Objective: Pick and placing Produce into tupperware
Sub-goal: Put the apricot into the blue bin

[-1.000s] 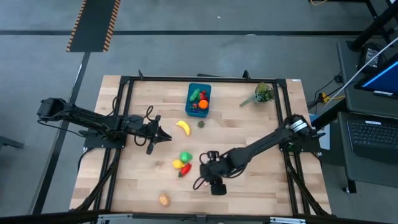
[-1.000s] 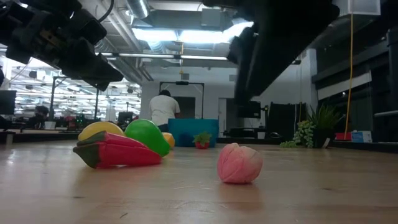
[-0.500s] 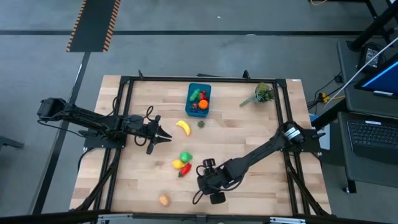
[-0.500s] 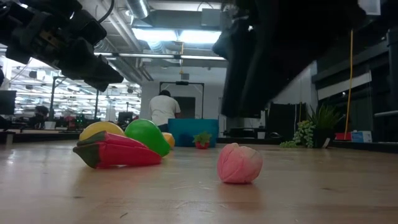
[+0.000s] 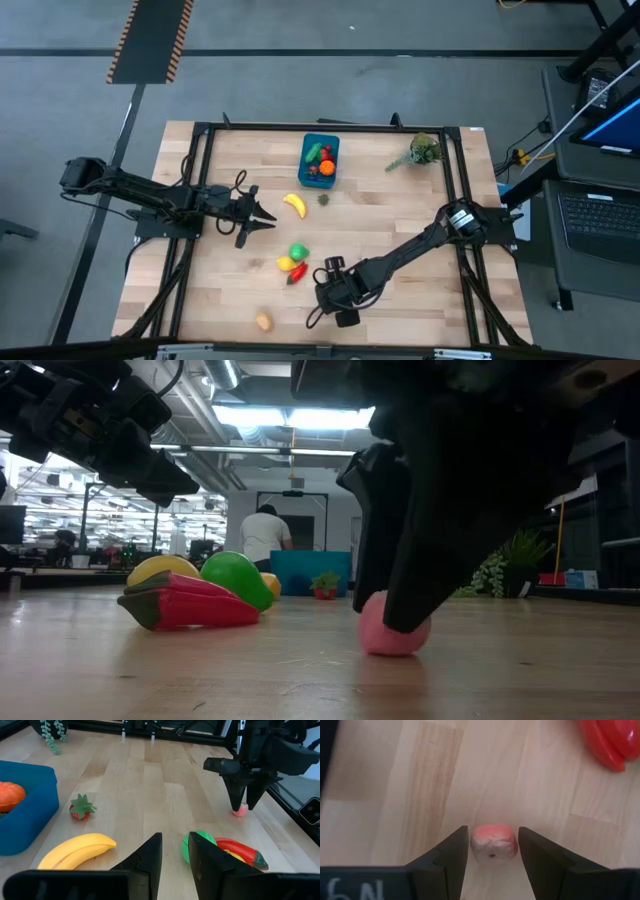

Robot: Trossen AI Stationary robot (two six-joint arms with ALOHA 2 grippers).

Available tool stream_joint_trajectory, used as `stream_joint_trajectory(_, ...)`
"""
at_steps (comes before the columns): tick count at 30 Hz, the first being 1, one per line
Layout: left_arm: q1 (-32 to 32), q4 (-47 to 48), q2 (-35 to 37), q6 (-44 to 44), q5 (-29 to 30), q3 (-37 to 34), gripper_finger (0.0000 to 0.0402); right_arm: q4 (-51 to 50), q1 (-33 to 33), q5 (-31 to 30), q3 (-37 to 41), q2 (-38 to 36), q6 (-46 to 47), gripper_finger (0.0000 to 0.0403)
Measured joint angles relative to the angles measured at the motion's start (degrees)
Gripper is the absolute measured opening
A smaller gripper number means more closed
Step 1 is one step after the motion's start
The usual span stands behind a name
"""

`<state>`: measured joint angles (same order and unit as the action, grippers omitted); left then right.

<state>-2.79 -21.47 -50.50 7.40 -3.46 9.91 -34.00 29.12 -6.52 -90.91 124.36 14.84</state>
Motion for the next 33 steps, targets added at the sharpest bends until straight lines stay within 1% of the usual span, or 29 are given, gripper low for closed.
stream_joint_trajectory(5,0.0,0.0,0.0,0.0,0.0,0.0,0.0089,0.2,0.0,0.0,0.0,0.2,-0.1,0.0177)
stream_joint_trajectory(24,0.0,0.0,0.0,0.0,0.0,0.0,0.0056,-0.5,0.0,0.1,0.1,0.2,0.0,0.0175)
stream_joint_trajectory(28,0.0,0.0,0.0,0.0,0.0,0.0,0.0051,-0.7,0.0,0.1,0.1,0.2,0.1,0.0151)
stream_joint_trajectory(33,0.0,0.0,0.0,0.0,0.0,0.0,0.0045,-0.6,-0.1,0.1,0.1,0.2,0.1,0.0096)
